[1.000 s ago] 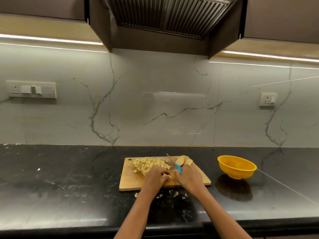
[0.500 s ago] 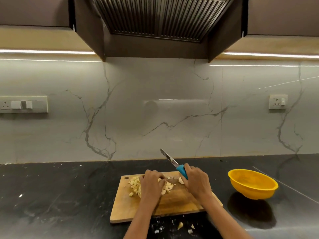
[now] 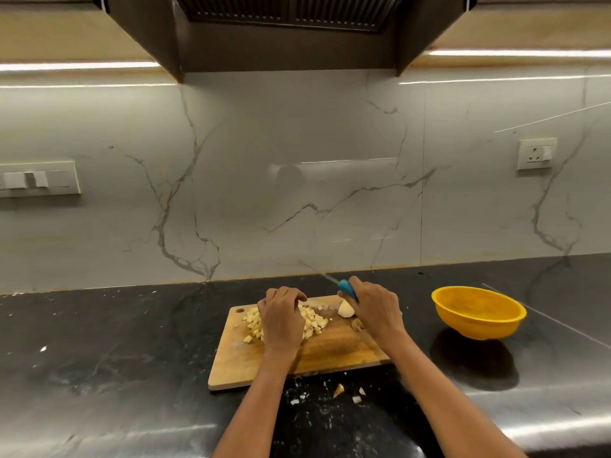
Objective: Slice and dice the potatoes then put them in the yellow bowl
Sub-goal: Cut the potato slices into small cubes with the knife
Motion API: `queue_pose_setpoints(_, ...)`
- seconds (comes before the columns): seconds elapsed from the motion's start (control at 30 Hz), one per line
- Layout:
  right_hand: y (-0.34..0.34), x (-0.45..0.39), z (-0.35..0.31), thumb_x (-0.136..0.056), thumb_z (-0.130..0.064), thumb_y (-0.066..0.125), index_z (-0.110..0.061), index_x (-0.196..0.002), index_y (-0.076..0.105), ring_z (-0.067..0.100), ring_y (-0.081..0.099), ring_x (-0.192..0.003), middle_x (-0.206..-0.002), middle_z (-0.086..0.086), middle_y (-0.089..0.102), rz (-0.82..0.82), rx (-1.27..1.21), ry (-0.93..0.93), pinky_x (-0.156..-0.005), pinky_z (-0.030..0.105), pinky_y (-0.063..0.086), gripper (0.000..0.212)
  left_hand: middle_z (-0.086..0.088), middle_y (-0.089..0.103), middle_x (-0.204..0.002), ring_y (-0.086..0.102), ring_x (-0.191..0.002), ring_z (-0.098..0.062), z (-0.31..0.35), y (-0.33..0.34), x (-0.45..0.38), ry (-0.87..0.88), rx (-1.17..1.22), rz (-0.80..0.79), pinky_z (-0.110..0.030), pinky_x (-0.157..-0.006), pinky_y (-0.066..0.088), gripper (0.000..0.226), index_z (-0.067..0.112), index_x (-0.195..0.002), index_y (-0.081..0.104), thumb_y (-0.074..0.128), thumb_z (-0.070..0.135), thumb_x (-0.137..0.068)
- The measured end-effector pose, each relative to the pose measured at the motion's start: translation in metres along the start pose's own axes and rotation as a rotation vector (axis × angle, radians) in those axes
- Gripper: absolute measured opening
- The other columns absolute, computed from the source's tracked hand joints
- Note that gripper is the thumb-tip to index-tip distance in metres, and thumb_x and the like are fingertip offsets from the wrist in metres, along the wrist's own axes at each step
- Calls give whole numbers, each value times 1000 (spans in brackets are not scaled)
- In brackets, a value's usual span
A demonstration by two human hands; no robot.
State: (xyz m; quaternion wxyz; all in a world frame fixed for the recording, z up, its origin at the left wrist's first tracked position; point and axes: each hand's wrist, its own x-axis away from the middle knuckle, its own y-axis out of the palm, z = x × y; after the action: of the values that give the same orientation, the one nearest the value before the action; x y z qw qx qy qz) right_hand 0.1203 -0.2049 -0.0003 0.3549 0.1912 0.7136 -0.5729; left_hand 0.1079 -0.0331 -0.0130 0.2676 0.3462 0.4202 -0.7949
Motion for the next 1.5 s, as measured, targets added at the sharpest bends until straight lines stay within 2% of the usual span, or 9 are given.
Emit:
queue_pose_setpoints(0.13, 2, -3, 15, -95, -49, 42, -5, -104, 58, 10, 54, -61, -73, 0, 57, 75, -352, 369, -53, 19, 35, 48, 8, 64, -111, 48, -108, -10, 1, 1, 3, 36, -19, -189, -26, -90, 28, 17, 25, -104, 66, 59, 23, -89)
queue_pose_setpoints(0.27, 12, 1, 25, -98, -47, 39, -5, -98, 53, 11, 50, -66, -79, 4, 55, 3, -400, 466, -51, 18, 32, 44, 12, 60, -114, 45, -111, -9, 2, 3, 7, 82, -170, -328, -31, -93, 27, 26, 30, -108, 64, 62, 41, -85)
queue_pose_setpoints(0.47, 22, 3, 31, -97, -46, 45, -6, -93, 56, 13, 51, -71, -81, 4, 55, -8, -417, 526, -61, 26, 38, 42, 9, 64, -108, 47, -108, -12, 6, 3, 6, -26, -228, -216, -34, -95, 25, 17, 26, -104, 68, 60, 27, -90)
queue_pose_setpoints(0.63, 24, 3, 29, -97, -45, 44, -6, -91, 57, 10, 49, -67, -79, 3, 54, 13, -431, 529, -52, 19, 33, 41, 6, 61, -119, 46, -114, -13, 19, 10, 6, 55, -196, -176, -30, -99, 28, 36, 23, -115, 63, 48, 0, -91)
queue_pose_setpoints(0.77, 25, 2, 27, -97, -46, 43, -9, -92, 56, 9, 51, -66, -79, 1, 55, -21, -394, 494, -54, 18, 36, 40, 1, 61, -118, 48, -110, -10, 47, 32, 8, 174, -14, -322, -19, -92, 38, 29, 16, -116, 63, 55, 6, -90)
queue_pose_setpoints(0.93, 25, 1, 27, -97, -47, 42, -10, -92, 55, 7, 48, -64, -78, -1, 53, -28, -352, 475, -50, 13, 30, 39, -8, 63, -109, 58, -95, -18, 71, 54, 9, 174, 13, -636, -31, -89, 49, 26, 13, -116, 60, 48, 9, -94)
queue_pose_setpoints(1.1, 24, 1, 28, -97, -47, 43, -9, -95, 56, 6, 48, -63, -78, -1, 54, -31, -347, 462, -50, 12, 30, 40, -9, 63, -103, 58, -91, -20, 70, 60, 7, 124, -36, -689, -34, -88, 49, 24, 13, -113, 61, 45, 12, -95)
queue_pose_setpoints(1.27, 23, 2, 25, -97, -46, 44, -9, -96, 57, 7, 51, -64, -78, -1, 55, -29, -361, 448, -52, 13, 35, 39, -6, 57, -113, 54, -93, -12, 63, 55, 4, 103, 45, -594, -19, -83, 44, 27, 13, -118, 60, 54, 9, -92)
queue_pose_setpoints(1.5, 15, 5, 22, -97, -45, 45, -9, -92, 57, 6, 46, -57, -76, 0, 55, -12, -420, 473, -50, 14, 31, 39, -4, 61, -105, 52, -79, -1, 42, 31, 6, 27, 132, -555, -4, -63, 41, 15, 12, -87, 66, 59, -1, -86)
